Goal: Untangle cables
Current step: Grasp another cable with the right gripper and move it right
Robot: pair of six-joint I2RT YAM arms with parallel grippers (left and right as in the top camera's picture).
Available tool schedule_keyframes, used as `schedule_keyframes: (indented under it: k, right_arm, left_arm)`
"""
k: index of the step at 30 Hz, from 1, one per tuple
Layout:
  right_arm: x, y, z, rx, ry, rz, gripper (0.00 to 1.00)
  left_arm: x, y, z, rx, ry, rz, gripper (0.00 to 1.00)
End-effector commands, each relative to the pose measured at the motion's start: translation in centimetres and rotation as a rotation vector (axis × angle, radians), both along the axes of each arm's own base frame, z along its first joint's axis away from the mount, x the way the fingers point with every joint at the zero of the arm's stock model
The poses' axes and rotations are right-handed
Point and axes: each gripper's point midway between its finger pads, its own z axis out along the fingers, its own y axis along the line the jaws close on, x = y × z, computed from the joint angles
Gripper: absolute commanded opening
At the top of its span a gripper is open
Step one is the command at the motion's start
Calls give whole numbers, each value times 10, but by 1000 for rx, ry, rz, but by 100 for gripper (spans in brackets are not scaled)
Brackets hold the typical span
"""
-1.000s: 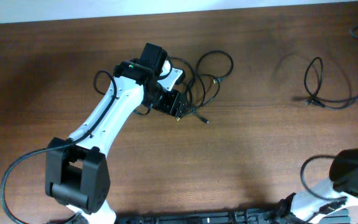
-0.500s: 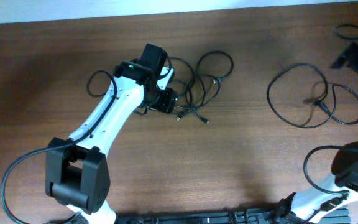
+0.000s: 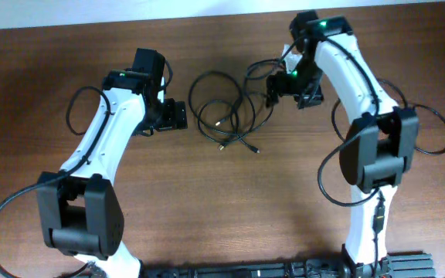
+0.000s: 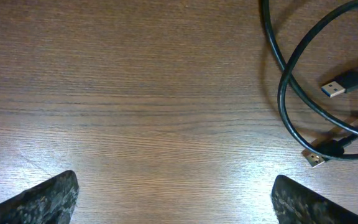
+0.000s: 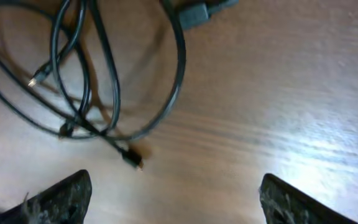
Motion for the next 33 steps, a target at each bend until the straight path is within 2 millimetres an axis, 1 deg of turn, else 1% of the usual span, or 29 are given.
schedule_keyframes:
  k: [1,3,4,5,6,7,9,10,11,12,13,15,17,18,19,20,21,22,23,24,25,26,27,28,29,30,31,33]
  right_arm:
    - [-1,13,-34,-21,81,-74,77]
    - [1,26,-51,-25,85,-62,67]
    - [0,32,-61,-29,95,-47,64]
    - [-3,36,-64,-32,103,-36,63]
    - [-5,35,-69,-54,107,-28,58]
    - [-6,30,-73,-91,105,-24,52]
    - [-11,23,-80,-128,122,-30,49]
    - [-17,20,-87,-144,141,-51,42]
    - [-22,19,-93,-148,156,-52,30]
    - [-27,17,-95,-153,176,-50,12]
    - [-32,16,-93,-159,193,-49,6]
    - [-25,16,-75,-146,151,-52,4]
    - [-2,12,-19,-123,14,-57,4]
    - [11,11,27,-91,-98,-47,4]
    - [20,12,75,-60,-214,-36,4]
    - [25,13,130,-26,-351,-26,4]
    - [26,13,176,5,-468,-33,4]
    - [20,13,234,50,-616,-39,4]
    - [10,12,276,86,-725,-42,4]
    - [-3,9,314,114,-825,-46,4]
    - [-17,4,344,130,-908,-53,4]
    - [-22,2,354,131,-939,-58,4]
    - [-29,0,365,136,-971,-61,4]
    - [-34,-1,373,143,-995,-62,4]
    - [-35,-1,380,153,-1017,-67,4]
    - [-35,-1,389,174,-1046,-87,4]
    - [-34,-1,407,192,-1112,-90,4]
    - [-39,-3,429,212,-1195,-96,4]
  left_arm:
    - [-3,-1,-1,-8,8,9,100]
    - [-3,-1,-1,-8,8,9,100]
    - [-3,-1,-1,-8,9,9,100]
    - [-3,-1,-1,-8,9,8,100]
    - [-3,-1,-1,-8,9,9,100]
    - [-3,-1,-1,-8,9,9,100]
    - [-4,0,-1,-7,12,9,100]
    - [-4,0,-1,-7,12,9,100]
    - [-4,0,-1,-7,12,9,100]
    - [-4,0,-1,-7,12,9,100]
    - [-4,0,-1,-7,12,9,100]
    - [-5,0,-2,-6,16,9,100]
    - [-5,0,-2,-6,18,9,100]
    - [-5,0,-2,-6,18,9,100]
    - [-5,0,-2,-6,18,9,100]
    - [-5,0,-1,-7,16,9,100]
    - [-5,0,-1,-7,15,9,100]
    - [-5,0,-1,-7,15,9,99]
    - [-5,0,-1,-7,15,9,99]
    - [-4,0,-1,-7,15,9,99]
    - [-5,-4,-1,-27,20,5,99]
    - [-6,-11,-1,-66,26,-4,99]
    - [-7,-24,1,-137,27,-60,99]
    - [-7,-57,9,-308,2,-244,99]
    - [-9,-80,19,-428,-33,-384,99]
    - [-10,-91,23,-465,-55,-442,99]
    - [-8,-99,24,-464,-77,-473,99]
    - [-4,-115,27,-467,-120,-522,99]
